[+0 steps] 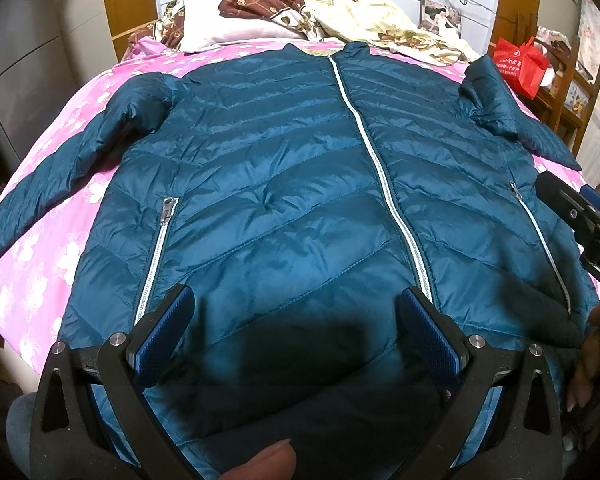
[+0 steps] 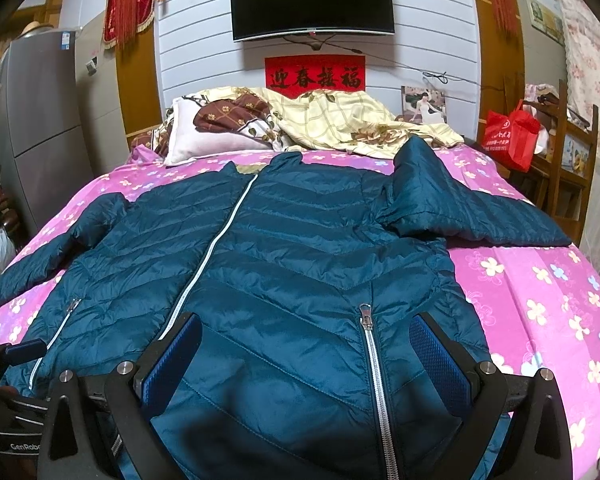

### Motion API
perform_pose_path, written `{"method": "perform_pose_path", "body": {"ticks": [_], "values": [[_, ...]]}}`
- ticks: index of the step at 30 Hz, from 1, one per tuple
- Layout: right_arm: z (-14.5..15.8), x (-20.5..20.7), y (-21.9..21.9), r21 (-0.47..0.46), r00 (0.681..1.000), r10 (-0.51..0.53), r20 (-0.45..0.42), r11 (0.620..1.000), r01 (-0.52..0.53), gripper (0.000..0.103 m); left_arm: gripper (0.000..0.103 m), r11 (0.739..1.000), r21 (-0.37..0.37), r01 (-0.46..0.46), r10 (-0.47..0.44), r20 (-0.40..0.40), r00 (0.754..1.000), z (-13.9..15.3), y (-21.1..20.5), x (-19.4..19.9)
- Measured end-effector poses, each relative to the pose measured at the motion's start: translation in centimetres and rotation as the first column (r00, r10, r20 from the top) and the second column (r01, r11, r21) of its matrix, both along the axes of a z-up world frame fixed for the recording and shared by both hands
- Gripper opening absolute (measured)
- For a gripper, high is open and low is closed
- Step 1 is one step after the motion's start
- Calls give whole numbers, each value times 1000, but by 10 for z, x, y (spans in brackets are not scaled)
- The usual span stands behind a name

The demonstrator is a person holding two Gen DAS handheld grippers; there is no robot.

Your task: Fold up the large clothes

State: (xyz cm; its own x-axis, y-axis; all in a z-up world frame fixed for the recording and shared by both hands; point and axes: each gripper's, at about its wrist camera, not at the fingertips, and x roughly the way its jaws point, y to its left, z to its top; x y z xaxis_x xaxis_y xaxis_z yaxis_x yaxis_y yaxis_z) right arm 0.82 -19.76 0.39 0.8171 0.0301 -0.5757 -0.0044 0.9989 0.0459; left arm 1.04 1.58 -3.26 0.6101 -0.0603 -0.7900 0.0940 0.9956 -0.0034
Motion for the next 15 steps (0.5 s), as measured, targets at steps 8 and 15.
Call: {"method": "perform_pose_path", "body": {"ticks": [8, 15], "values": [[0, 0, 0, -2, 1000, 0, 3, 1000, 0, 103, 103, 1000, 0, -1, 1, -3, 1000, -1, 1, 0], [1, -1, 1, -14, 1000, 7, 6, 1000, -7, 103, 103, 1000, -2, -2, 2, -6, 1000, -1, 2, 0]]}}
